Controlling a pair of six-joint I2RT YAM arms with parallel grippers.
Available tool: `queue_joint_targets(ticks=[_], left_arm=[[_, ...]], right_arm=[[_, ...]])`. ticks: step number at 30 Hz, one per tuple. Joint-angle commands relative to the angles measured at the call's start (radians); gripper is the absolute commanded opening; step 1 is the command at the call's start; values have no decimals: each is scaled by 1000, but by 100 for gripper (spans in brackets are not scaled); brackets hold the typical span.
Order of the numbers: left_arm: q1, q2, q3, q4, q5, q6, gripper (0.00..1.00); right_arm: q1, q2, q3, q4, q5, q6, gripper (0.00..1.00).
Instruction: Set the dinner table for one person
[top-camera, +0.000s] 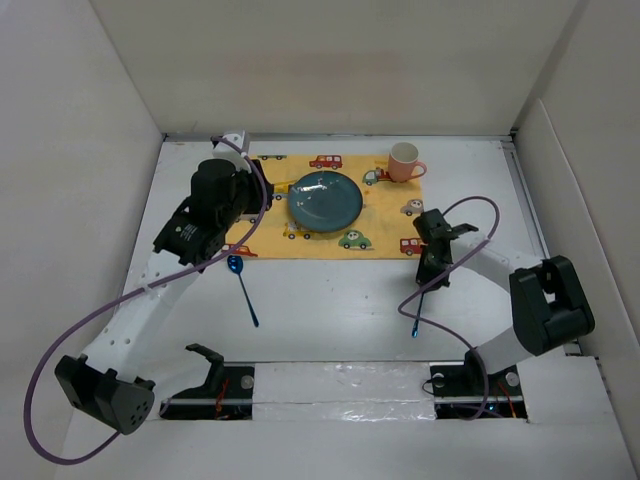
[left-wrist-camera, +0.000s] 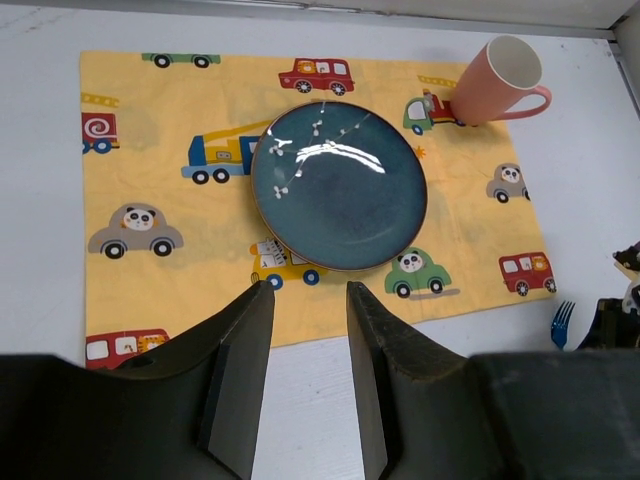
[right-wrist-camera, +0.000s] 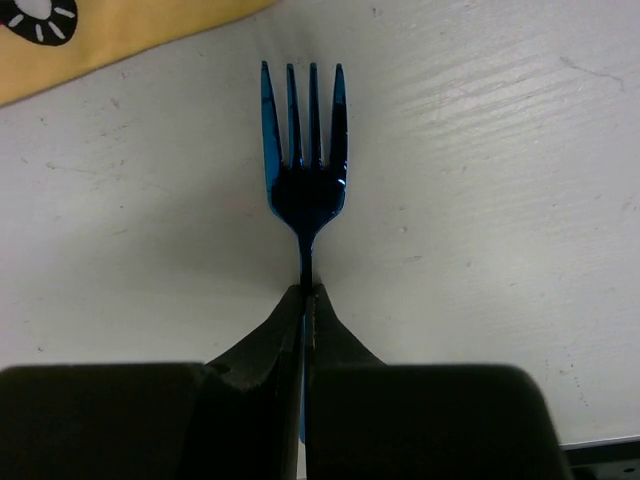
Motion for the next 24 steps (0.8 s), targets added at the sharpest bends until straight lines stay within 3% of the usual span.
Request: queue_joint_targets(ticks=[1, 8, 13, 17, 24], left_arm=[[0, -17, -7, 44, -9, 6, 32], [0, 6, 14, 40, -6, 10, 32], [0, 15, 51, 26, -6, 9, 32], [0, 30, 151, -34, -14, 24, 33], [0, 12, 223, -82, 47, -13, 34]], right_arm=[[25, -33, 27, -48, 32, 9, 0], [99, -93, 192, -143, 15, -8, 0], [218, -8, 392, -148, -26, 21, 0], [290, 186, 614, -109, -92, 31, 0], [398, 546, 1149, -165, -117, 32, 0]])
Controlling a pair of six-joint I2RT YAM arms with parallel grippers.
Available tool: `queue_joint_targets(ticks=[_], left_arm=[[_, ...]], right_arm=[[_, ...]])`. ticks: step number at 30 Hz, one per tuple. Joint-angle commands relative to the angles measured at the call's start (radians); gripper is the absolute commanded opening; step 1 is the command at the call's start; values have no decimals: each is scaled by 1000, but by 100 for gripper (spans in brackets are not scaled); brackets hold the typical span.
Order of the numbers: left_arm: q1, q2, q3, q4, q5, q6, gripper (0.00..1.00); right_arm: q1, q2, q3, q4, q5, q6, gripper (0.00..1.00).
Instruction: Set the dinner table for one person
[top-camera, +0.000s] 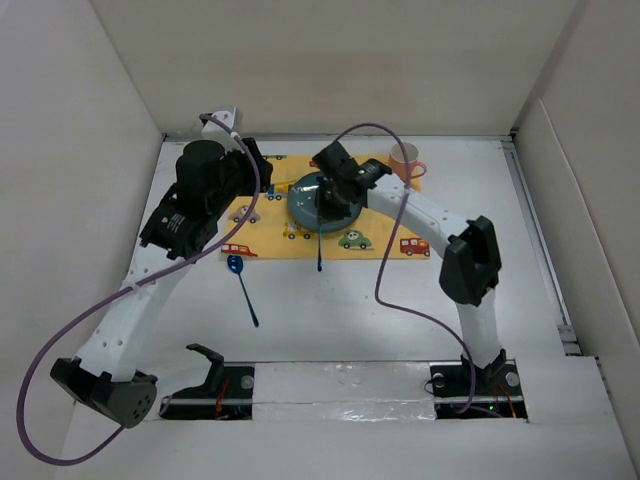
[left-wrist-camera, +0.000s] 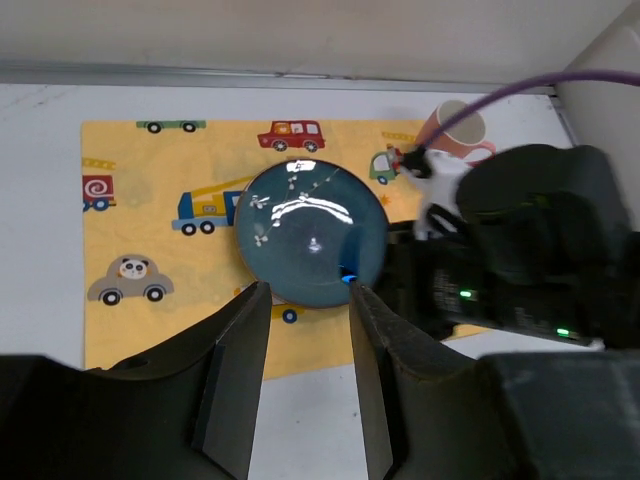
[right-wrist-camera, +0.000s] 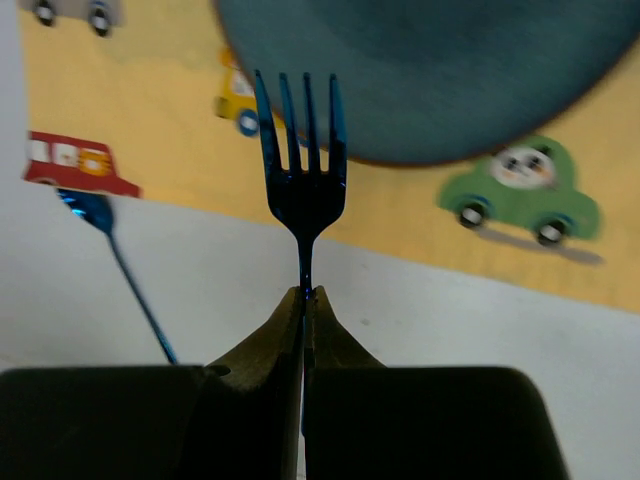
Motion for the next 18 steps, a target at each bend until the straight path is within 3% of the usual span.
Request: queue_joint_targets(ticks=[1, 8, 18], left_arm=[[0, -35, 41, -28, 44, -19, 34], [0, -75, 20, -82, 27, -16, 35], [-41, -77, -13, -83, 25, -17, 34]], right_arm=[[48, 108, 233, -19, -33, 7, 0], [71, 376, 579, -19, -88, 60, 0], [82, 610, 768, 197, -117, 118, 0]])
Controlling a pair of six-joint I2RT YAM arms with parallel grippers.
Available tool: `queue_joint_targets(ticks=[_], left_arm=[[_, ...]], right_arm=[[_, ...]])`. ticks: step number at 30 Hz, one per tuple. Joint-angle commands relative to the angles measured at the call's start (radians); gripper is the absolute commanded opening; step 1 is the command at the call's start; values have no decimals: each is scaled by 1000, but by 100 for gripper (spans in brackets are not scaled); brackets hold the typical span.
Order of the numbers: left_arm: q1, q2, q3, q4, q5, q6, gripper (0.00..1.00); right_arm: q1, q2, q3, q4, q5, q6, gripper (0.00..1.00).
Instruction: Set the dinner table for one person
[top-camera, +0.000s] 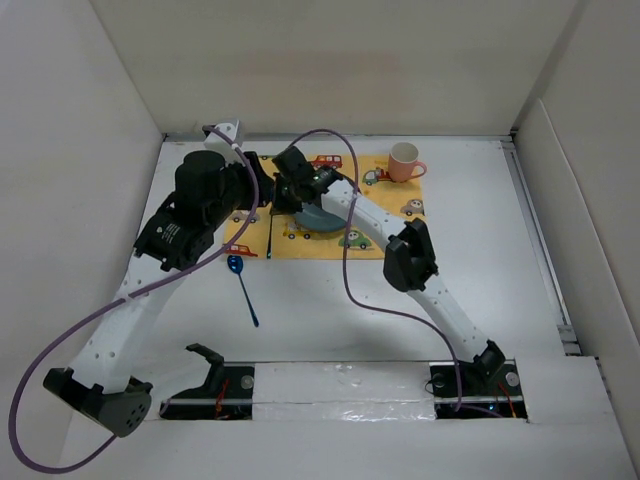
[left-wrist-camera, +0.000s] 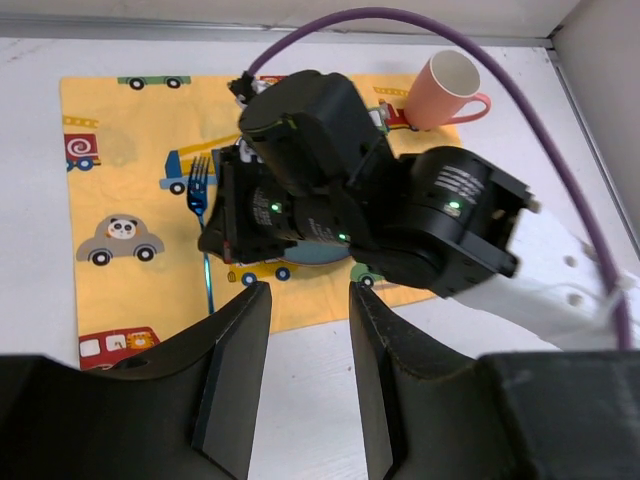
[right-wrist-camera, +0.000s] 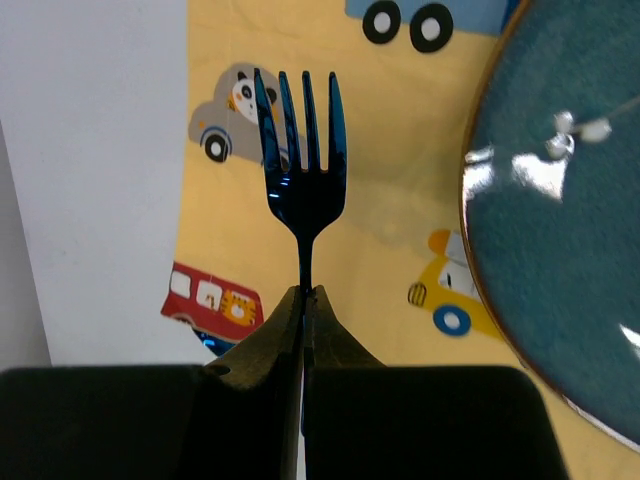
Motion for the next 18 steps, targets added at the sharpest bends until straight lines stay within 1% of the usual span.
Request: queue_joint_targets(ticks=[1, 6, 10, 14, 18], left_arm=[[-22, -16, 6, 7, -3, -6, 34], [-33, -13, -11, 16, -15, -2, 33], [-33, -13, -23, 20, -13, 0, 33], [-33, -12, -23, 21, -18, -2, 33], [-33, -13, -23, 20, -21, -2, 33]], right_arm=[[-7, 47, 91, 130, -39, 21, 0], [-31, 116, 137, 182, -59, 32, 0], [-41, 143, 145, 208, -71, 35, 0], [-41, 179, 174, 236, -89, 67, 0], [-50, 184, 165, 285, -85, 98, 0]])
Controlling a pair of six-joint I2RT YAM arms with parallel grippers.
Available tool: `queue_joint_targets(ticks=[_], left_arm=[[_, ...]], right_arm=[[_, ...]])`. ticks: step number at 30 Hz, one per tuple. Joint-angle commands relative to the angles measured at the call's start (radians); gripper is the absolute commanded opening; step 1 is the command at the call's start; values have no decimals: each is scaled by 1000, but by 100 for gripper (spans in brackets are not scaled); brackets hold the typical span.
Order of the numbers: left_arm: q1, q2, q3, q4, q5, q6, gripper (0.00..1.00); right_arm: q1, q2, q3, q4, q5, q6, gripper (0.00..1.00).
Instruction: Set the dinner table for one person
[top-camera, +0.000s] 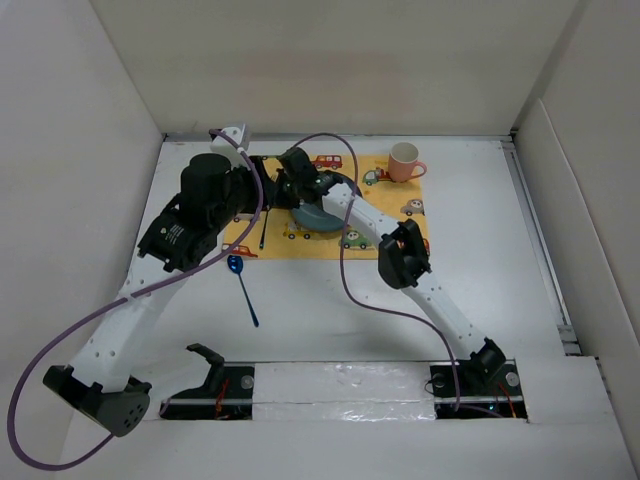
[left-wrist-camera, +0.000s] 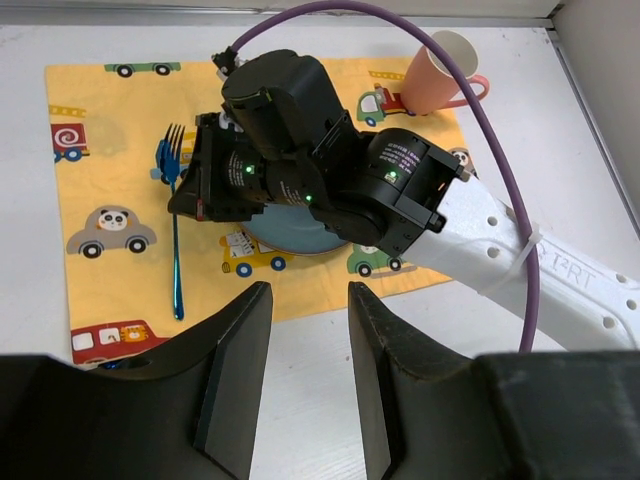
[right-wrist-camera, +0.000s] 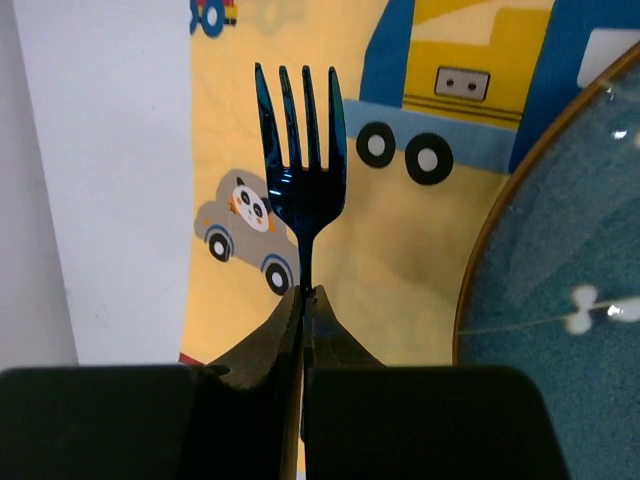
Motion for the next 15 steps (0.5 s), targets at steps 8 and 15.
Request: queue_joint_targets(ticks=[8, 15], left_arm=[[-3, -12, -13, 26, -30, 6, 33], [-3, -17, -24, 29, -47, 13, 33]], right_arm=[[-2, 46, 68, 156, -28, 68, 11], [-2, 45, 52, 167, -36, 62, 23]])
